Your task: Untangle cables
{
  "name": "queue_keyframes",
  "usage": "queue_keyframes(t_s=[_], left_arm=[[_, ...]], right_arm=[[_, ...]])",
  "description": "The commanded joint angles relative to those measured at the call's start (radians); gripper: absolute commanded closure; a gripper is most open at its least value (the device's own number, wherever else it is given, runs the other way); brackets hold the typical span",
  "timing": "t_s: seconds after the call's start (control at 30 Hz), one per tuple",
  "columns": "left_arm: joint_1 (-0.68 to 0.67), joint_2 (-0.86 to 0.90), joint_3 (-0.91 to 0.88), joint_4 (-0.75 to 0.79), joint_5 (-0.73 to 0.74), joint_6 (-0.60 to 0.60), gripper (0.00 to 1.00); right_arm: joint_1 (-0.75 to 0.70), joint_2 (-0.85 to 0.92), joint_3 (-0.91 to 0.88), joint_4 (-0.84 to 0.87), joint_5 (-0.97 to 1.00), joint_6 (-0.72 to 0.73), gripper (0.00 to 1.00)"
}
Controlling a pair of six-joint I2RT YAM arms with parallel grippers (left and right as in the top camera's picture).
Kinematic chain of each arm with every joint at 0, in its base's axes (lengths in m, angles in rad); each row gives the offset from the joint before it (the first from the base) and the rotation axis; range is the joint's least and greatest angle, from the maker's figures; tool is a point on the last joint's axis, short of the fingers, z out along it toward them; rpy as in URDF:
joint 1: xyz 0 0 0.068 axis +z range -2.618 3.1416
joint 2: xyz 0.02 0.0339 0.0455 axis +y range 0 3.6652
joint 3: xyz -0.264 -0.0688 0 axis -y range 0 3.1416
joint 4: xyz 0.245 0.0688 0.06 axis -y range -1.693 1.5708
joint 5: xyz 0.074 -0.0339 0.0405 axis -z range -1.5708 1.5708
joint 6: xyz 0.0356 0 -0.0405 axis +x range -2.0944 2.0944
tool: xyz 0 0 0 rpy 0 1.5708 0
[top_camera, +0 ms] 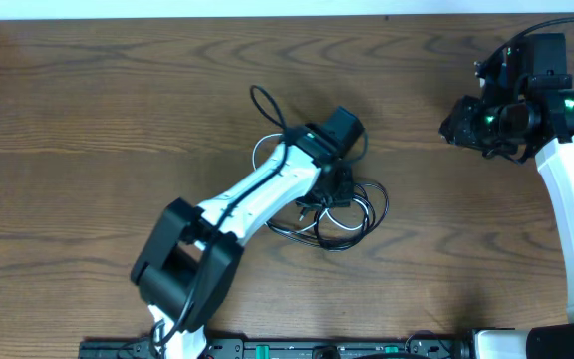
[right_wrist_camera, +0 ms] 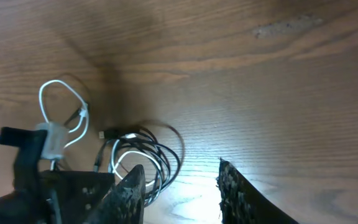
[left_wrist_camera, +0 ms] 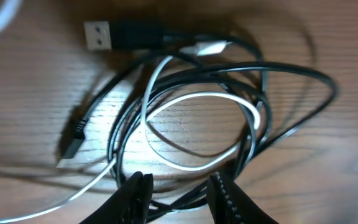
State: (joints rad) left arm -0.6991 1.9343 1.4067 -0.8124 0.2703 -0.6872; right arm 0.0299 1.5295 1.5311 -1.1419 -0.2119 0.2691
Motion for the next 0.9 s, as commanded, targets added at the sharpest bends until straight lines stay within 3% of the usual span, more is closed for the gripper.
queue_keyframes(t_s=[0.0, 0.37, 0.73, 0.87], left_arm=[[-0.027, 0.049, -0.011, -0.002, -0.074, -0.102, 0.66], [-0.064, 0.103, -0.016, 0.025, -0.243, -0.274, 0.66], [-0.077, 0.105, -0.132, 0.171, -0.207, -0.321, 0.67], [-0.088, 0.105, -0.144, 0.186, -0.223, -0.320, 0.78]], right_arm=[[-0.005, 0.002, 0.005, -0.006, 0.026, -0.008, 0.64], [-0.005, 0.002, 0.004, -0.015, 0.028, -0.016, 0.62], [-0.005, 0.002, 0.004, -0.015, 0.027, -0.016, 0.61], [-0.004, 0.002, 0.004, -0.015, 0.027, -0.016, 0.60]])
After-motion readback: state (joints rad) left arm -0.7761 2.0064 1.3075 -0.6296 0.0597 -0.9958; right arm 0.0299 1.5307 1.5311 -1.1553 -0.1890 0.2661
